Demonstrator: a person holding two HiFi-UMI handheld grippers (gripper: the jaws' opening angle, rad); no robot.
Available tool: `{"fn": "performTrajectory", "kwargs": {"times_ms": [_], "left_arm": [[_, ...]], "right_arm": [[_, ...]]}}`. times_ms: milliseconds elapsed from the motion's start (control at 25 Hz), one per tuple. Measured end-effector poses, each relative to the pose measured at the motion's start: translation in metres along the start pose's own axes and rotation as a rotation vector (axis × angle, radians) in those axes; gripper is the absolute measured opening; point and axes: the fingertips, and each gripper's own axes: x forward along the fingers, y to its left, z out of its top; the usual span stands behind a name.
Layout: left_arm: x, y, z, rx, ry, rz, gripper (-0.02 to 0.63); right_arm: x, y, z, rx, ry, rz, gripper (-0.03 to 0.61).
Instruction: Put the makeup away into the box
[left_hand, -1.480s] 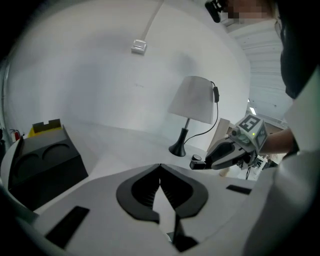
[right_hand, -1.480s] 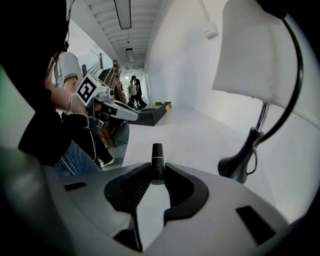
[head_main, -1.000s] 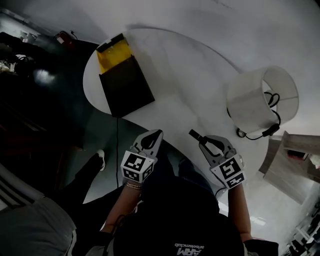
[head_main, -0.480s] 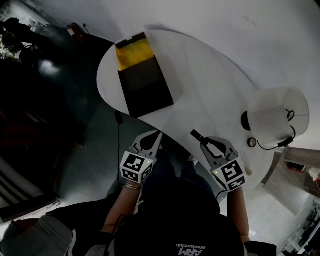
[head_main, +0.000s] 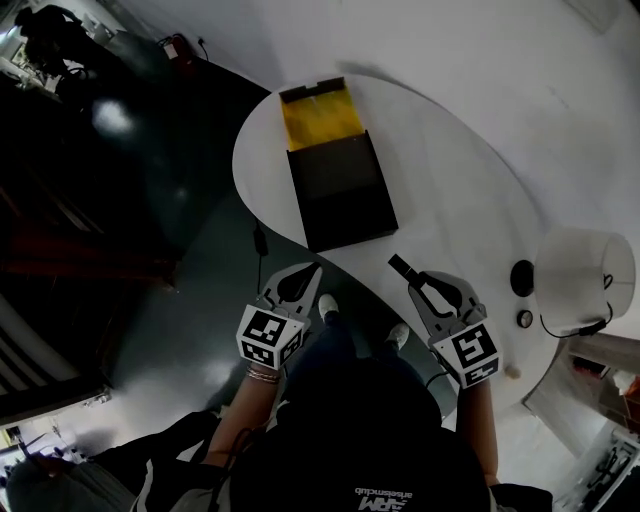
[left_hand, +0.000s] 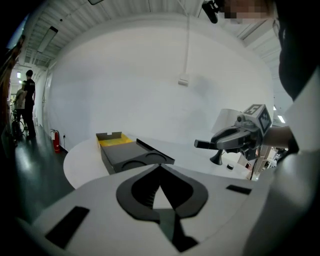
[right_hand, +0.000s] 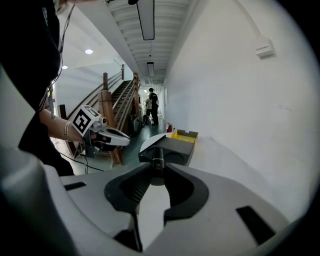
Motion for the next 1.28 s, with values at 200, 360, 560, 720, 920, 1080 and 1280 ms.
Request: {"fn": "performTrajectory", "kwargs": {"times_ms": [200, 360, 560, 720, 920, 1080, 1280], "left_arm": [[-0.019, 0.052, 0.013, -0.009, -0.034, 0.041, 0.017], [-0.034, 0.088, 0.017, 0.000, -0.044, 0.066, 0.017], [-0.056, 0.125, 0.021, -0.012, -0.059, 0.097, 0.017], [-0.072, 0.149, 0.025, -0.005, -0.078, 0.119, 0.017], [-0.086, 0.172, 0.029, -0.011, -0.102, 0.156, 0.017], [-0.089, 0.186, 0.032, -0.032, -0.129, 0.192, 0.017], [-0.092, 0.204, 0.031, -0.049, -0.130, 0.224, 0.017]], "right_arm": [[0.036, 0.001, 0.035, 0.001, -0.031, -0.008, 0.100], [0.061, 0.002, 0.056, -0.013, -0.036, -0.025, 0.100], [0.085, 0.009, 0.076, -0.014, -0.038, -0.049, 0.100], [0.100, 0.012, 0.091, 0.002, -0.068, -0.061, 0.100], [0.109, 0.017, 0.113, 0.002, -0.097, -0.047, 0.100], [0.121, 0.017, 0.129, -0.025, -0.110, -0.017, 0.100], [0.144, 0.017, 0.147, -0.035, -0.127, 0.020, 0.100]]}}
